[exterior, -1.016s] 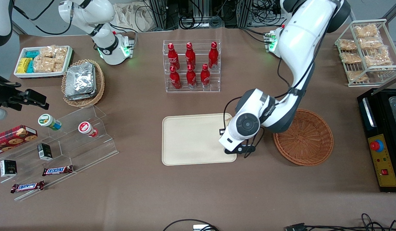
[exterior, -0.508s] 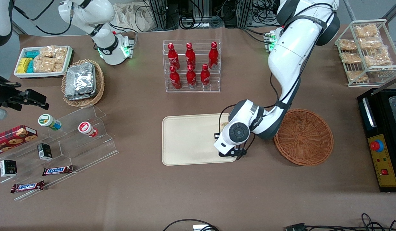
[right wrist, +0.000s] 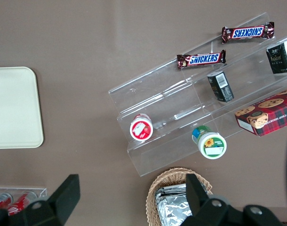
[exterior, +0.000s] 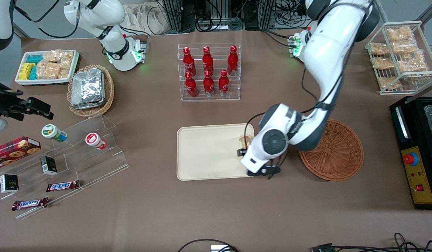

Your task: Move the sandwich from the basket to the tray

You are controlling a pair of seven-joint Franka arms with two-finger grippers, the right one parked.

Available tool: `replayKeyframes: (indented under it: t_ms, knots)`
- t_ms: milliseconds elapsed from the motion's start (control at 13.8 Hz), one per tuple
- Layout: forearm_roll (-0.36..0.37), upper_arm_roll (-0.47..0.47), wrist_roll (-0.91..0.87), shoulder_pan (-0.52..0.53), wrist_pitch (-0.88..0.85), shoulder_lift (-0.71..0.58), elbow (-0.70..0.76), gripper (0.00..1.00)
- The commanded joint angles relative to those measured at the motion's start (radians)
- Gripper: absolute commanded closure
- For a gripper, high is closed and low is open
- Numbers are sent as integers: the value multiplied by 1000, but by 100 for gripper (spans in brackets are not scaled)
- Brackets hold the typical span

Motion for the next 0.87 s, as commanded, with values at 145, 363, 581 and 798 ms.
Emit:
replayKeyframes:
  t_ms: [145, 363, 581, 798]
  knots:
    - [21, 2, 210, 130, -226, -232, -35, 0]
    - [24, 2, 316, 233, -347, -352, -35, 0]
    - [24, 3, 436, 325, -421, -441, -35, 0]
    - [23, 3, 568, 408, -475, -502, -37, 0]
